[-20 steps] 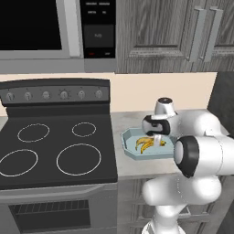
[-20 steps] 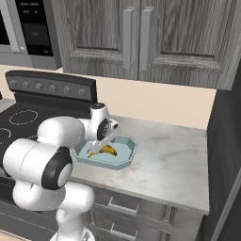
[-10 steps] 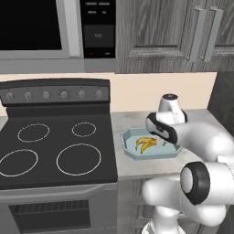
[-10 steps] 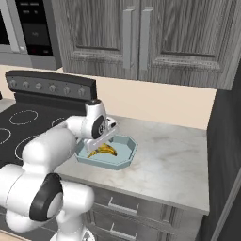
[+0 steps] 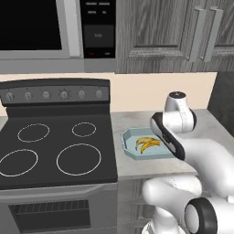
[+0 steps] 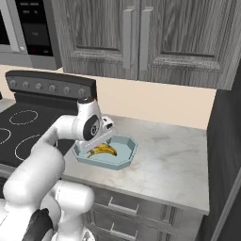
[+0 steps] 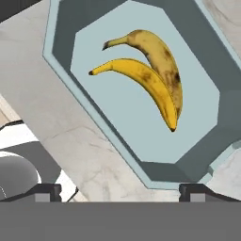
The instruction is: Pick up both bananas from the fridge and place them inside the tupperware on the counter.
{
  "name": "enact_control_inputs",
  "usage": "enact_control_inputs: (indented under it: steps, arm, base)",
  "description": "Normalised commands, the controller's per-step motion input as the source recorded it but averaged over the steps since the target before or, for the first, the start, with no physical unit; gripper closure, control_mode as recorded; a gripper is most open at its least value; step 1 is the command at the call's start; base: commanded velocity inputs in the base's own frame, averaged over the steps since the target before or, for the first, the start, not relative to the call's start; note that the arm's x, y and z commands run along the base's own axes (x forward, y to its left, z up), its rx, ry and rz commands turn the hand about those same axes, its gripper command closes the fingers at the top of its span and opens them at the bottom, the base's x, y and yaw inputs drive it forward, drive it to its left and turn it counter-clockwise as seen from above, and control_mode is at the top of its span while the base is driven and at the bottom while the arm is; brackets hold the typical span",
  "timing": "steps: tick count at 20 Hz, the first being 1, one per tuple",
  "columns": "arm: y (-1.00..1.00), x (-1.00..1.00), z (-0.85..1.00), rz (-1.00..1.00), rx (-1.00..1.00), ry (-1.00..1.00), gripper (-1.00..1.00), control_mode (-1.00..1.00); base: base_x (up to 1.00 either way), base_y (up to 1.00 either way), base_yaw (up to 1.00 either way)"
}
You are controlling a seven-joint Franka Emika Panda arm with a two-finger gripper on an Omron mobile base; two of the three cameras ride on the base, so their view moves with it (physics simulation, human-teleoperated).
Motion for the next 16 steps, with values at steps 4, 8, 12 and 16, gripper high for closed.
enact_control_inputs:
  steps: [4,8,12,16]
  arm:
    - [0.00,-0.55,0.29,-0.23,0.00,-0.09,-1.00,-1.00]
    - [0.00,-0.56,0.23,-0.34,0.00,-0.14,-1.00,-1.00]
    - [0.00,-0.53,0.26,-0.36,0.00,-0.16,-1.00,-1.00]
    - [0.00,-0.49,0.34,-0.34,0.00,-0.21,-1.00,-1.00]
  base:
    - [0.00,0.00,0.00]
    - [0.00,0.00,0.00]
    - [0.00,0.00,0.00]
    - [0.00,0.00,0.00]
